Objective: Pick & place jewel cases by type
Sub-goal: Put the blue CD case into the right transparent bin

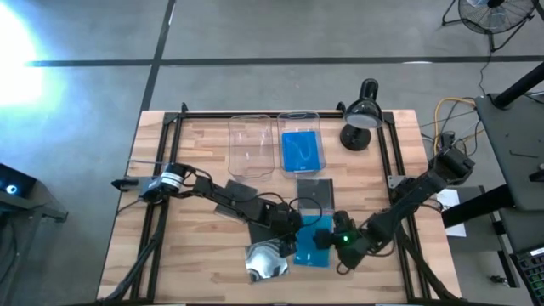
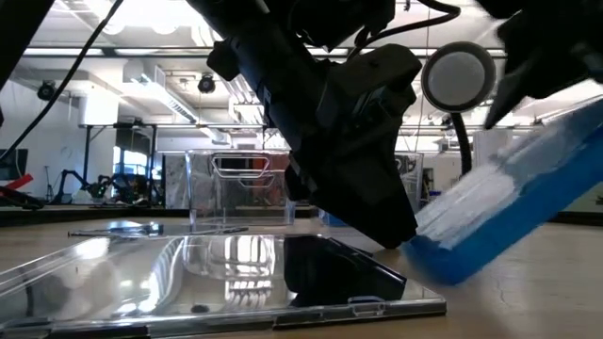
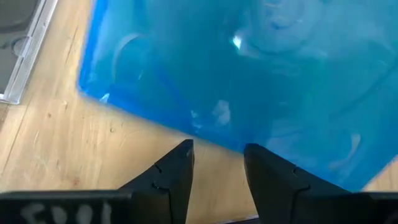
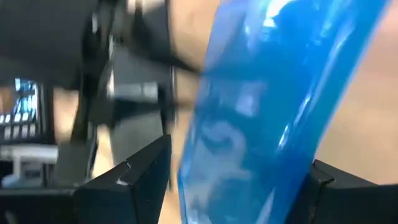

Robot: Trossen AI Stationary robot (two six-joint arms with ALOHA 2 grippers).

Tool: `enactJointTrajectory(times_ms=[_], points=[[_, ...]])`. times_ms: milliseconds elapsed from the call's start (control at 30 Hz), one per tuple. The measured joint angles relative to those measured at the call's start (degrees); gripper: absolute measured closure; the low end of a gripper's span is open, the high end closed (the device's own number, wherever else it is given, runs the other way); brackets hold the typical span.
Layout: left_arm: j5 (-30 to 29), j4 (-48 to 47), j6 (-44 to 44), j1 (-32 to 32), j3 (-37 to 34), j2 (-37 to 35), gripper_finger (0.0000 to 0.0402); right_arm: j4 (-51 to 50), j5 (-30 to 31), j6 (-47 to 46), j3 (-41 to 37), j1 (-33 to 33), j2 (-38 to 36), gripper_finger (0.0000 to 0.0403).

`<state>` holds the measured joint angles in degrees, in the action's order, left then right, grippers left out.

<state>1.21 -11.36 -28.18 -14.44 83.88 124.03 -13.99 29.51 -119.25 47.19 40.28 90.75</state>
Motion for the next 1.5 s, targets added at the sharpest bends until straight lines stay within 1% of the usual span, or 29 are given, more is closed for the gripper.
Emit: enactJointTrajectory(times_ms=[100, 167, 267, 333, 400, 467, 567, 633, 700, 767, 867, 933, 1000, 1067, 1167, 1233, 1333, 1400, 1500], points=[[-0.26, 0.30, -0.04, 0.00, -0.04, 0.00, 0.0273, -0.02, -1.54, -0.48, -0.07, 0.05, 0.29, 0.0193], [-0.45, 0.47, -0.29, 0.00, -0.04, -0.07, 0.0273, 0.68, -1.25, -0.51, -0.06, -0.09, 0.15, 0.0215], [-1.08, 0.17, -0.30, 0.00, -0.07, -1.06, 0.0273, 0.65, -1.38, -0.49, -0.08, 0.00, -0.13, 0.0266], [-3.40, -1.59, 0.49, -0.02, 0.12, -2.10, 0.0273, 0.63, -2.94, -0.28, -0.08, 0.08, -0.17, 0.0307], [-5.72, -4.38, 1.13, 0.07, 0.20, -4.56, 0.0273, 1.08, -4.83, 0.60, -0.06, 0.01, -0.19, 0.0348], [-6.86, -6.92, 1.16, 0.13, 0.42, -7.53, 0.0273, 1.53, -5.45, 1.55, 0.21, 0.14, -0.65, 0.0379], [-7.68, -13.06, -0.43, -0.56, -0.32, -13.29, 0.0273, 0.73, -5.90, 3.27, 0.41, 0.73, -1.94, 0.0382], [-8.64, -16.39, -1.49, -1.51, -0.88, -16.76, 0.0273, -0.14, -5.13, 6.05, 0.81, 0.80, -3.84, 0.0382], [-12.27, -20.74, -2.54, -2.74, -1.03, -20.43, 0.0273, -1.67, -3.12, 12.03, 2.36, -0.11, -6.37, 0.0382], [-17.36, -23.41, -4.05, -4.12, -0.93, -24.47, 0.0273, -7.07, -0.71, 18.07, 5.02, -2.00, -9.31, 0.0382], [-25.70, -27.24, -7.32, -6.48, -0.79, -29.59, 0.0273, -20.82, 0.89, 26.95, 10.93, -7.30, -12.57, 0.0382], [-29.92, -28.44, -9.98, -7.56, -0.80, -32.01, 0.0273, -29.35, 1.93, 34.00, 15.30, -12.38, -13.86, 0.0382], [-33.53, -29.73, -13.00, -8.54, -0.92, -33.73, 0.0273, -33.38, 1.91, 41.78, 19.03, -18.09, -14.93, 0.0382], [-36.40, -29.96, -15.51, -9.26, -0.93, -35.34, 0.0273, -33.95, 0.07, 49.81, 21.38, -24.50, -15.76, 0.0383], [-36.96, -29.92, -19.00, -9.83, -1.86, -36.41, 0.0273, -33.16, -7.37, 59.55, 23.02, -35.61, -16.25, 0.0383], [-36.92, -30.01, -21.72, -10.54, -2.75, -36.41, 0.0273, -32.18, -12.68, 63.87, 23.09, -43.26, -16.22, 0.0383], [-36.92, -29.74, -25.55, -11.86, -3.70, -36.44, 0.0273, -29.47, -22.36, 68.88, 22.91, -53.98, -14.77, 0.0383], [-37.45, -29.22, -28.13, -12.94, -4.34, -36.54, 0.0273, -27.46, -28.17, 71.10, 22.83, -59.51, -12.79, 0.0383], [-39.77, -29.21, -31.14, -14.12, -4.63, -36.44, 0.0273, -23.25, -35.82, 73.09, 22.81, -64.07, -9.02, 0.0381]])
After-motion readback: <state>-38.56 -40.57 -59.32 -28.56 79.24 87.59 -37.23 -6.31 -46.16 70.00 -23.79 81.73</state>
